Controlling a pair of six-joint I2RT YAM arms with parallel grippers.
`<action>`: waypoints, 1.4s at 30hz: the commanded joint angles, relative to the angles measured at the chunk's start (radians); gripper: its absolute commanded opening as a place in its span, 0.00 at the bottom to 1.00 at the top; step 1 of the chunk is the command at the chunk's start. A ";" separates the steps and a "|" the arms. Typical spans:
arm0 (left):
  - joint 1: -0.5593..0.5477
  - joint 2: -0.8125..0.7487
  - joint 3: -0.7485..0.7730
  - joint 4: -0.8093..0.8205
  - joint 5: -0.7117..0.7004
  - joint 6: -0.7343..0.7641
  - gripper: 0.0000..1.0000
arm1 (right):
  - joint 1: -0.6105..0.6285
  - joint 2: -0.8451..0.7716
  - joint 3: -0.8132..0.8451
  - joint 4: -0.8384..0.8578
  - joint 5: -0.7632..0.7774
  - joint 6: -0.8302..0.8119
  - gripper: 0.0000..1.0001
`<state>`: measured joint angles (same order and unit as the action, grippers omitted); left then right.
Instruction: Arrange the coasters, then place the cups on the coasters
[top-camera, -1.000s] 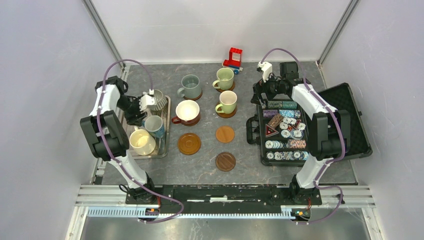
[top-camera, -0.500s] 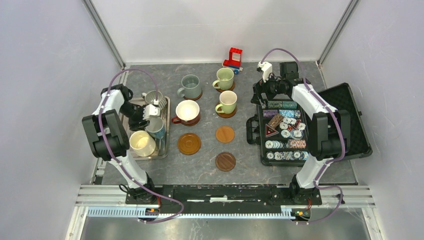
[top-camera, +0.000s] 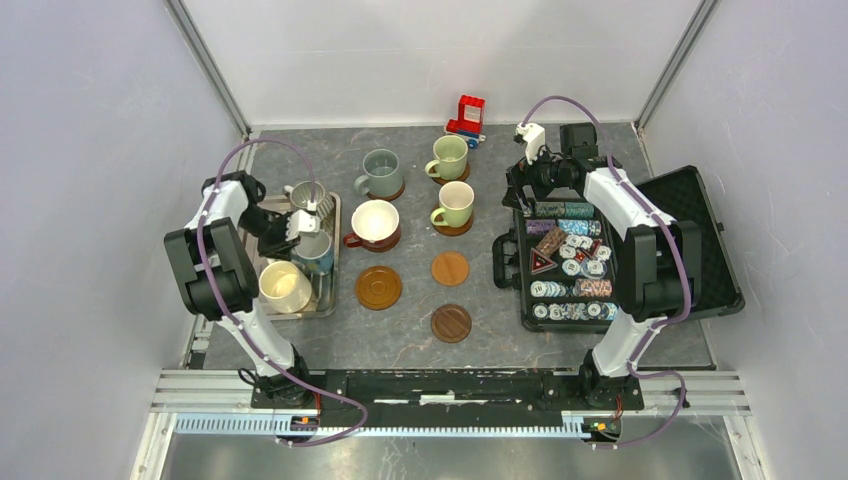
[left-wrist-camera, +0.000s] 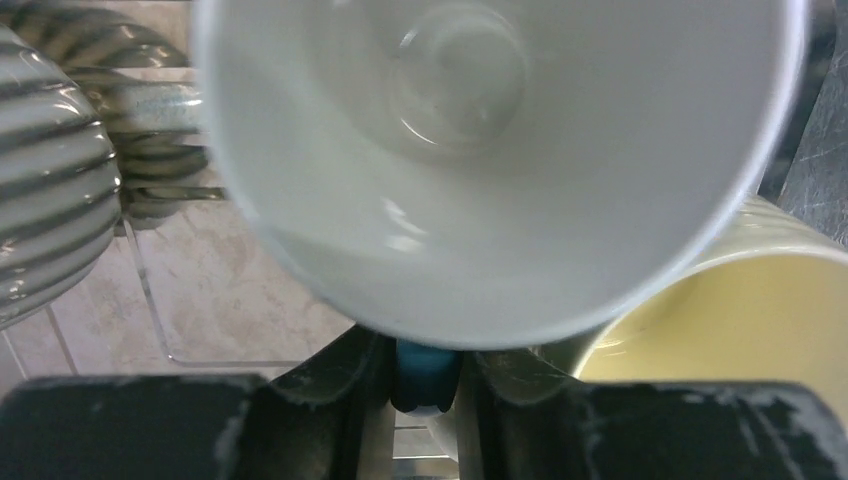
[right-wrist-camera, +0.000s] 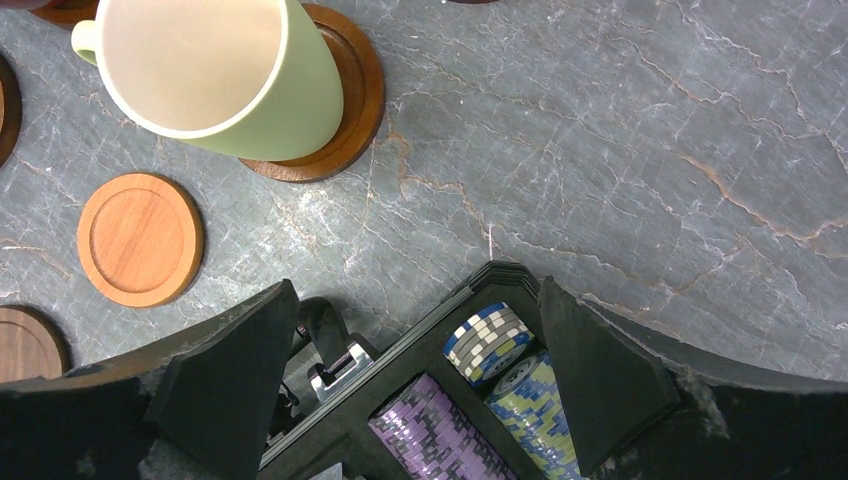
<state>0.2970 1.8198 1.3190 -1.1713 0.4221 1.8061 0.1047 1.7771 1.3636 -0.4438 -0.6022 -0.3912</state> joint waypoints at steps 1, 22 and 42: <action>0.010 -0.028 -0.004 -0.007 0.052 0.066 0.25 | 0.003 -0.050 0.014 -0.003 0.001 -0.009 0.98; 0.109 -0.083 0.172 -0.030 0.383 -0.313 0.02 | 0.003 -0.037 0.037 -0.002 0.000 -0.004 0.98; -0.179 -0.511 -0.039 0.560 0.330 -1.285 0.02 | -0.009 -0.030 0.057 0.048 0.027 0.076 0.98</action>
<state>0.2291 1.4265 1.3460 -0.7925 0.7849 0.7662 0.1047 1.7744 1.3705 -0.4343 -0.5869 -0.3611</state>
